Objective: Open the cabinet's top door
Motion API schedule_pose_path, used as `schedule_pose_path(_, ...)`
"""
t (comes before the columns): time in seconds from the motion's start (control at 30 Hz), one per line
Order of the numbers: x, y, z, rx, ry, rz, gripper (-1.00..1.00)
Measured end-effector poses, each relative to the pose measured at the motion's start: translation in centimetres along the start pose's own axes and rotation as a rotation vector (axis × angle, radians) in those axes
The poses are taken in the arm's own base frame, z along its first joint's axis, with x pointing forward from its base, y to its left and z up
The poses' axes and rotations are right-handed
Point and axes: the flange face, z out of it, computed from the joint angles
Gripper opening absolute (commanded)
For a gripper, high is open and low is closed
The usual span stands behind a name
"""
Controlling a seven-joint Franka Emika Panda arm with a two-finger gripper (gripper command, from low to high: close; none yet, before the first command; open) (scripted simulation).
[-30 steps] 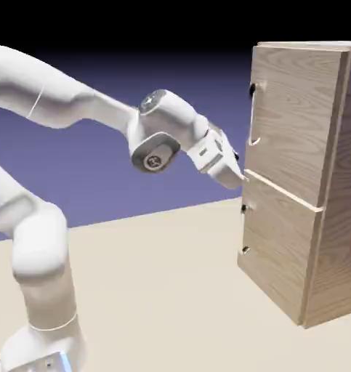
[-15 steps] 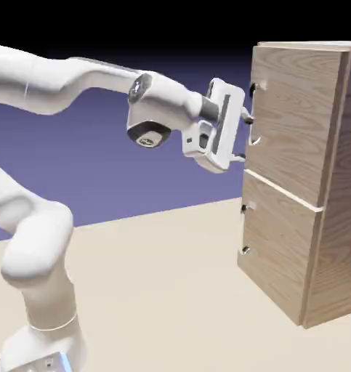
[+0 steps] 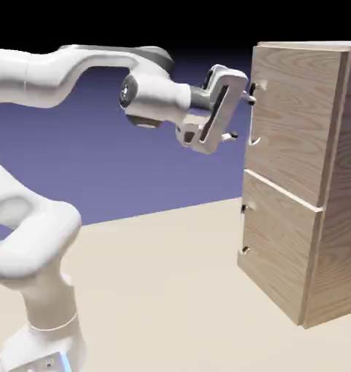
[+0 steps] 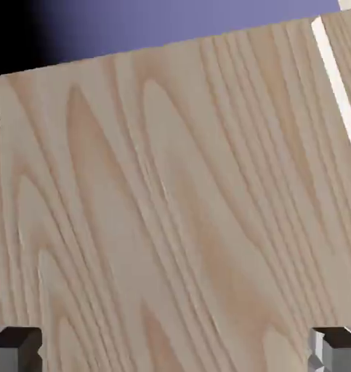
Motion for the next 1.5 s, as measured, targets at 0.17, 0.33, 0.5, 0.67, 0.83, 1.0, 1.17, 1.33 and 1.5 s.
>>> schedule_pose_path(0.17, -0.4, 1.7, 0.4, 0.015, -0.057, 0.233, 0.00)
schedule_pose_path(0.33, -0.7, 3.7, 1.2, 0.017, -0.112, 0.464, 0.00)
schedule_pose_path(0.5, -0.7, 6.1, 2.3, 0.009, -0.165, 0.694, 0.00)
schedule_pose_path(0.67, -0.5, 8.6, 3.8, -0.009, -0.212, 0.925, 0.00)
schedule_pose_path(0.83, -0.2, 11.1, 5.3, -0.031, -0.249, 1.133, 0.00)
schedule_pose_path(1.0, -1.0, 10.8, 9.0, -0.030, -0.249, 1.131, 0.00)
schedule_pose_path(1.17, -1.1, 10.4, 9.8, -0.048, -0.246, 1.131, -1.00)
schedule_pose_path(1.33, -0.3, 9.5, 8.1, -0.121, -0.229, 1.122, -1.00)
schedule_pose_path(1.5, 0.3, 8.8, 6.9, -0.174, -0.217, 1.112, -1.00)
